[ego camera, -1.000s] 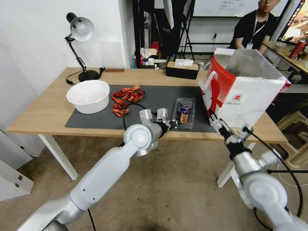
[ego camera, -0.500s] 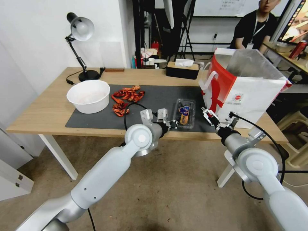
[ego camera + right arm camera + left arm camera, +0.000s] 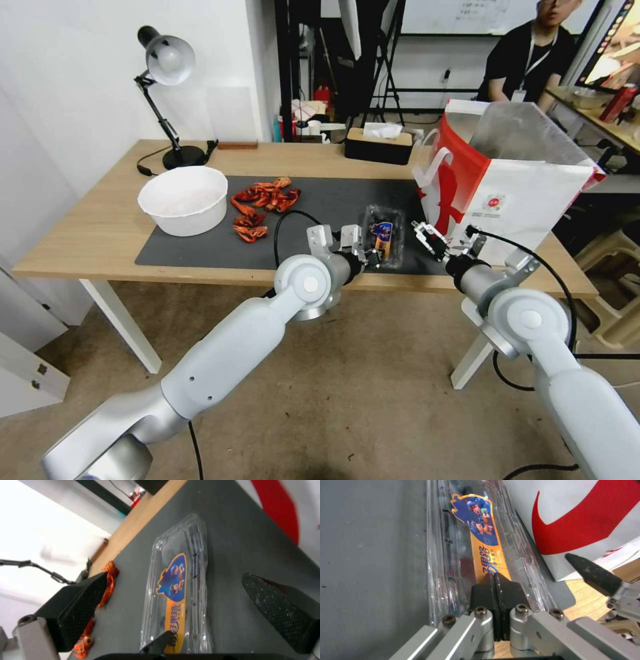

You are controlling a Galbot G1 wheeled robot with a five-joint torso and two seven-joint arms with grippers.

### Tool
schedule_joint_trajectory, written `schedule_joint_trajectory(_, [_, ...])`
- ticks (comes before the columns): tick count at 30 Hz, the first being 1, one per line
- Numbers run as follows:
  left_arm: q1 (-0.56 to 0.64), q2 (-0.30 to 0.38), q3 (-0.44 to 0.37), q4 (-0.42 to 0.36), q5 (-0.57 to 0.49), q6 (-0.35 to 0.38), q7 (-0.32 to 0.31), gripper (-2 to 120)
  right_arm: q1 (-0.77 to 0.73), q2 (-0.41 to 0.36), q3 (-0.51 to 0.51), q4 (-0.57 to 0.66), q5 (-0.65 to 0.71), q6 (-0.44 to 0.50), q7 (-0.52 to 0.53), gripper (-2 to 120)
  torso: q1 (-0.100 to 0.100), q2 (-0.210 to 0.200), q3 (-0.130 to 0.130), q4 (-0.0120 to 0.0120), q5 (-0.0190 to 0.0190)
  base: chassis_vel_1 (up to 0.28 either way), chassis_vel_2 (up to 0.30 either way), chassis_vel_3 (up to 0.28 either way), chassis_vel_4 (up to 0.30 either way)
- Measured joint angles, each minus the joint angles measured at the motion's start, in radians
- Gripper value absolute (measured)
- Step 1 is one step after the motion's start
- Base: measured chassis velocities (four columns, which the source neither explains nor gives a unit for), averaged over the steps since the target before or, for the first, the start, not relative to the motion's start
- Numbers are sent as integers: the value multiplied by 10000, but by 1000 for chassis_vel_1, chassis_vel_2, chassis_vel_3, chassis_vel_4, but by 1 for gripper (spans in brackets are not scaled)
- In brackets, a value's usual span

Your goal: Close the takeout container lid, then place the container into the takeout bag.

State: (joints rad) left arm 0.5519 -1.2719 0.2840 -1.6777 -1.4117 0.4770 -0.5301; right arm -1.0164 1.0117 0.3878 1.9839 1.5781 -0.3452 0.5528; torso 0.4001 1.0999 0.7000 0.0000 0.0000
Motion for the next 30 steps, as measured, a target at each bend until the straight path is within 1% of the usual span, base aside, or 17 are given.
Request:
schedule_joint_trajectory(6, [23, -26, -5, -14, -6, -35, -28, 0, 673, -6, -519, -384, 269, -629, 694, 100, 0, 0, 0, 1, -1, 0, 0, 0, 0])
schedule_joint_trajectory(15, [38, -25, -5, -4, -9, -93, -36, 0, 1321, 107, -929, -837, 527, -1027, 968, 100, 0, 0, 0, 0, -1, 0, 0, 0, 0])
schedule_joint_trajectory(19, [44, -13, -12, -13, -21, -100, -37, 0, 1827, 139, -1151, -1089, 863, -1473, 1454, 100, 0, 0, 0, -1, 0, 0, 0, 0, 0])
schedule_joint_trajectory(20, [44, -13, -12, -13, -21, -100, -37, 0, 1827, 139, -1151, -1089, 863, -1473, 1454, 100, 0, 0, 0, -1, 0, 0, 0, 0, 0])
schedule_joint_trajectory(23, [44, -4, -25, -37, -24, -106, -38, 0, 2230, 215, -1313, -1328, 1143, -1783, 2057, 100, 0, 0, 0, 0, -1, 0, 0, 0, 0])
schedule_joint_trajectory(24, [44, -4, -25, -37, -24, -106, -38, 0, 2230, 215, -1313, -1328, 1143, -1783, 2057, 100, 0, 0, 0, 0, -1, 0, 0, 0, 0])
schedule_joint_trajectory(25, [48, -2, -33, -43, -25, -112, -39, 0, 2393, 241, -1354, -1421, 1389, -1995, 2405, 99, 0, 0, -1, 0, -1, 0, 0, 0, 0])
schedule_joint_trajectory(26, [56, 2, -40, -47, -26, -120, -40, 0, 2500, 257, -1380, -1480, 1615, -2177, 2646, 96, 0, 0, -1, 0, -1, 0, 0, 0, 0])
schedule_joint_trajectory(27, [56, 2, -40, -47, -26, -120, -40, 0, 2500, 257, -1380, -1480, 1615, -2177, 2646, 96, 0, 0, -1, 0, -1, 0, 0, 0, 0])
schedule_joint_trajectory(28, [68, 6, -48, -50, -26, -131, -40, 0, 2616, 284, -1414, -1557, 1802, -2331, 2834, 89, 0, 0, -1, 0, -1, 0, 0, 0, 0])
schedule_joint_trajectory(30, [99, 23, -71, -74, -27, -146, -40, 0, 2782, 321, -1455, -1660, 2051, -2664, 3061, 82, 0, 0, -1, 0, -1, 0, 0, 0, 0])
